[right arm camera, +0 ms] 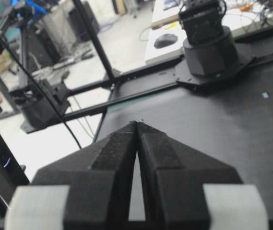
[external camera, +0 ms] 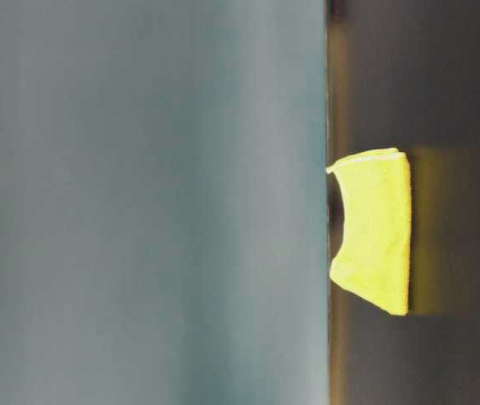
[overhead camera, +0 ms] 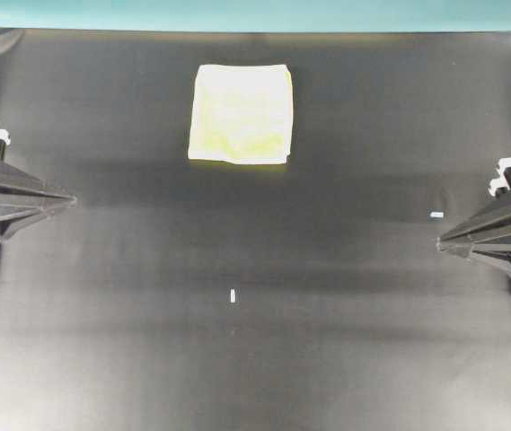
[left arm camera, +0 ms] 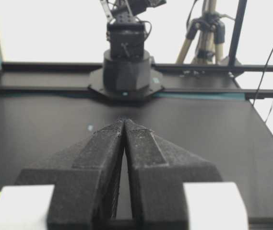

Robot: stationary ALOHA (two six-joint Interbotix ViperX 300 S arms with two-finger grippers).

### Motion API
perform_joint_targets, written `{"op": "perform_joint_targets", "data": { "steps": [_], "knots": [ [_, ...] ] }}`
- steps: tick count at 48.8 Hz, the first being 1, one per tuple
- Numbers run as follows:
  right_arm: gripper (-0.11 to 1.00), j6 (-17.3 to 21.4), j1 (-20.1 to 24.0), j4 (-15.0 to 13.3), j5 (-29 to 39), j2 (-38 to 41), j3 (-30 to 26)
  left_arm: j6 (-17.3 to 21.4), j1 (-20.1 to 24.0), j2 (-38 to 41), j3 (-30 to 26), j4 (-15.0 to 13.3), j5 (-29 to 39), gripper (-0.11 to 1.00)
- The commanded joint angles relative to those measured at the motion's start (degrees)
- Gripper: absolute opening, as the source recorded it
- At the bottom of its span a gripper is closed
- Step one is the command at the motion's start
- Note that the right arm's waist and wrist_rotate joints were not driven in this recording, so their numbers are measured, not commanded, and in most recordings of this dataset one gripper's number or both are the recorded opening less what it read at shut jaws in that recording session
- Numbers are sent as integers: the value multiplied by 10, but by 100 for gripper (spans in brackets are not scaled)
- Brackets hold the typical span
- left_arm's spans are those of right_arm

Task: Push a yellow cloth with the left arm to wipe the desk.
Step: 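Reach the left gripper forward and lower it onto the yellow cloth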

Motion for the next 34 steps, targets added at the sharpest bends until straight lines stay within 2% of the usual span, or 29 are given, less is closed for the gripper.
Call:
{"op": "perform_joint_targets", "data": {
  "steps": [1,4,7,17,26,31,34],
  "knots": [
    [3,0,0,1,-4,5,-11,-11,31,34,-31,22,10,6],
    [2,-1,0,1,-2,3,-11,-20,47,69,-49,22,20,7],
    [0,-1,0,1,9,1,-11,-22,60,104,-65,22,22,0],
    [0,-1,0,1,57,-4,-12,-23,105,214,-109,22,13,0],
    [0,-1,0,1,83,-2,-11,-24,156,316,-171,22,4,0],
    [0,0,0,1,84,1,-11,-24,191,396,-206,22,-17,2],
    [0,-1,0,1,86,2,-11,-25,208,445,-223,22,-25,8]
  ]
}}
